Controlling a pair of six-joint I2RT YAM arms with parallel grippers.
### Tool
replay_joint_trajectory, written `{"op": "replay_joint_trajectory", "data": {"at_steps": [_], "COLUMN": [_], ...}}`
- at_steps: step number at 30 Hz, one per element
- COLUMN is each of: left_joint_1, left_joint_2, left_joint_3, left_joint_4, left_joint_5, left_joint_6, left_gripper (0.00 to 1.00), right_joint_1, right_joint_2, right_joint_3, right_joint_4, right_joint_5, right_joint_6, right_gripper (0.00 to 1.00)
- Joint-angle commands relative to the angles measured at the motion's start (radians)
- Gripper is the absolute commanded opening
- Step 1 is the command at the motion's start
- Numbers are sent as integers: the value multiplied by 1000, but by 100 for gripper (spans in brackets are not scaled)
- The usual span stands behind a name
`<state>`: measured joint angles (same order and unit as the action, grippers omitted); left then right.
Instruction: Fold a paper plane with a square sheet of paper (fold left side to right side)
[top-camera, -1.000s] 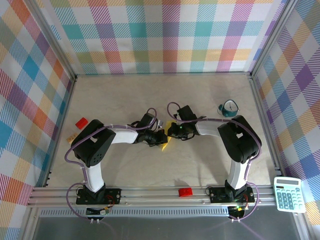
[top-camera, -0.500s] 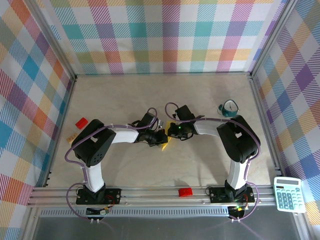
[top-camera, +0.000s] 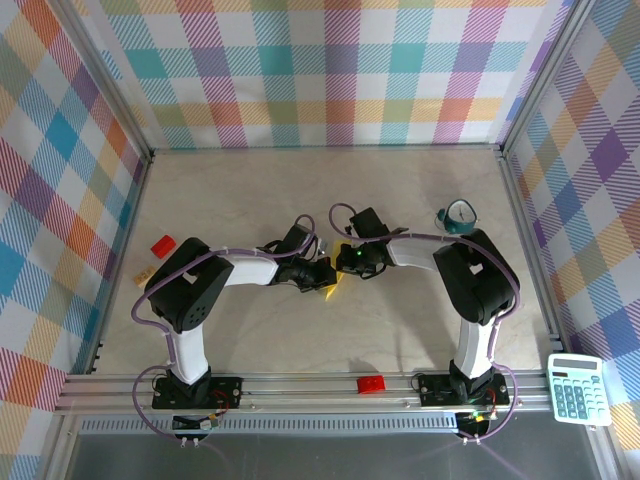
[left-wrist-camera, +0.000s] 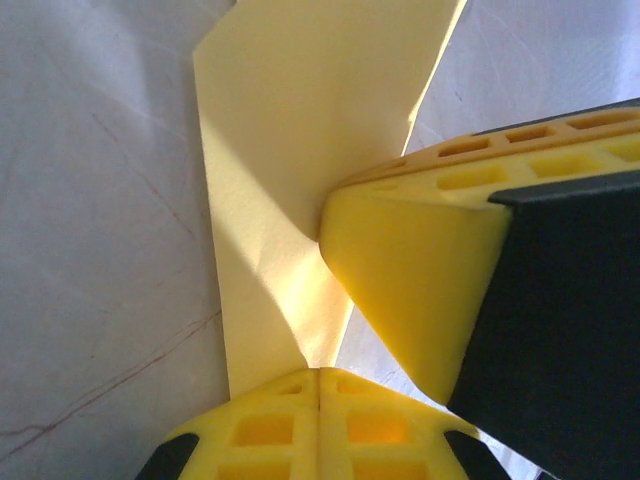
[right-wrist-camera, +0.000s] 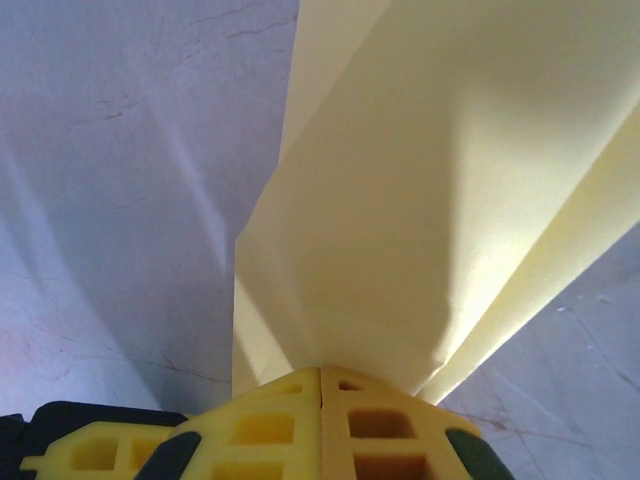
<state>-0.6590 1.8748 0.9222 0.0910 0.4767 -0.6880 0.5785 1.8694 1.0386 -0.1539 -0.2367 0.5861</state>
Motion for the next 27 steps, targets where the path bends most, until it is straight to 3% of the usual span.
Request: {"op": "replay_joint_trajectory", "data": {"at_steps": [1,18,27], "left_joint_1": [-16,-16,-17], "left_joint_2": [89,89,89], "left_joint_3": [-51,-54,-64], "left_joint_4": [-190,-185,-149], "left_joint_5": [-119,-118,-105], "left_joint_6": [-3,-9,-30], "left_gripper": [0,0,0], "right_joint_1": [-45,-144,-140], "right_joint_2": [42,55,-75], "right_joint_3": [13,64,34], "right_joint_4": [-19,-2,14], "right_joint_5": [98,63,-25], "right_joint_6": [-25,-48,-36], "right_gripper": [4,4,4]}}
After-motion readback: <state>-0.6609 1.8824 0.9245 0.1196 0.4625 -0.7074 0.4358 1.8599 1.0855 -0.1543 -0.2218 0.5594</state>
